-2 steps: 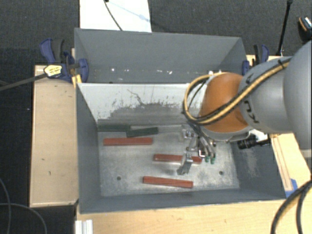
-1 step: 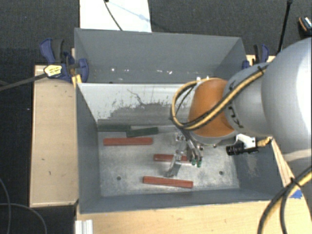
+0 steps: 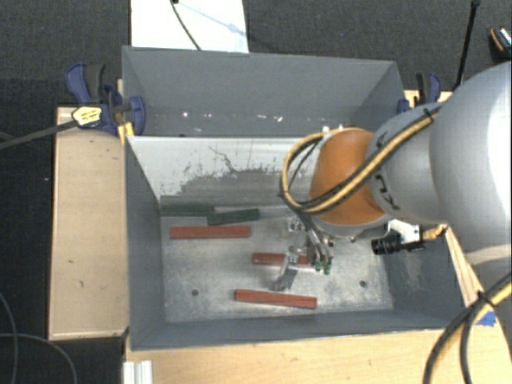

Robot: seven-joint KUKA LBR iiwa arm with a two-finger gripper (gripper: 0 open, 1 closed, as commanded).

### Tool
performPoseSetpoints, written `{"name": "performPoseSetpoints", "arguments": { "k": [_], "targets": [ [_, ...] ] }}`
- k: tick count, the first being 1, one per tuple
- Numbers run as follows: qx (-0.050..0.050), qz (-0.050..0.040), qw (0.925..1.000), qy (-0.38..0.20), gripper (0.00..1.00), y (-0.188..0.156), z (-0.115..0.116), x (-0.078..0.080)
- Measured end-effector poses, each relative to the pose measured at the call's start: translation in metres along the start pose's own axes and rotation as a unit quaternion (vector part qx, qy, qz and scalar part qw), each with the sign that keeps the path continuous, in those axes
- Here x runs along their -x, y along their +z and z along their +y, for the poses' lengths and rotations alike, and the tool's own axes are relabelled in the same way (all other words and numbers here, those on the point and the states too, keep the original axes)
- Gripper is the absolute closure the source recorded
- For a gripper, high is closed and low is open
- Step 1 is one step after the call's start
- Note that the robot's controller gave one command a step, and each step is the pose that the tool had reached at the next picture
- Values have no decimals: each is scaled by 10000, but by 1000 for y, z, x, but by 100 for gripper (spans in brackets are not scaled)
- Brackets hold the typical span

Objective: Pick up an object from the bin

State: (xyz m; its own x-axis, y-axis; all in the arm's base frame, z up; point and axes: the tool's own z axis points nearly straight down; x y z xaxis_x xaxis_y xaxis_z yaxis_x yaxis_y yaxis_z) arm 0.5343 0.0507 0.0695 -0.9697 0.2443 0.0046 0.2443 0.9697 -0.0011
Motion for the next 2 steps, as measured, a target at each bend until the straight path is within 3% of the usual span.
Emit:
{"name": "performPoseSetpoints", "arguments": {
  "k": [1, 2],
  "targets": [
    [0, -1, 10000, -19, 100, 0, 0, 0],
    [17, -51, 10000, -58, 100, -44, 1, 1]
  ]
}}
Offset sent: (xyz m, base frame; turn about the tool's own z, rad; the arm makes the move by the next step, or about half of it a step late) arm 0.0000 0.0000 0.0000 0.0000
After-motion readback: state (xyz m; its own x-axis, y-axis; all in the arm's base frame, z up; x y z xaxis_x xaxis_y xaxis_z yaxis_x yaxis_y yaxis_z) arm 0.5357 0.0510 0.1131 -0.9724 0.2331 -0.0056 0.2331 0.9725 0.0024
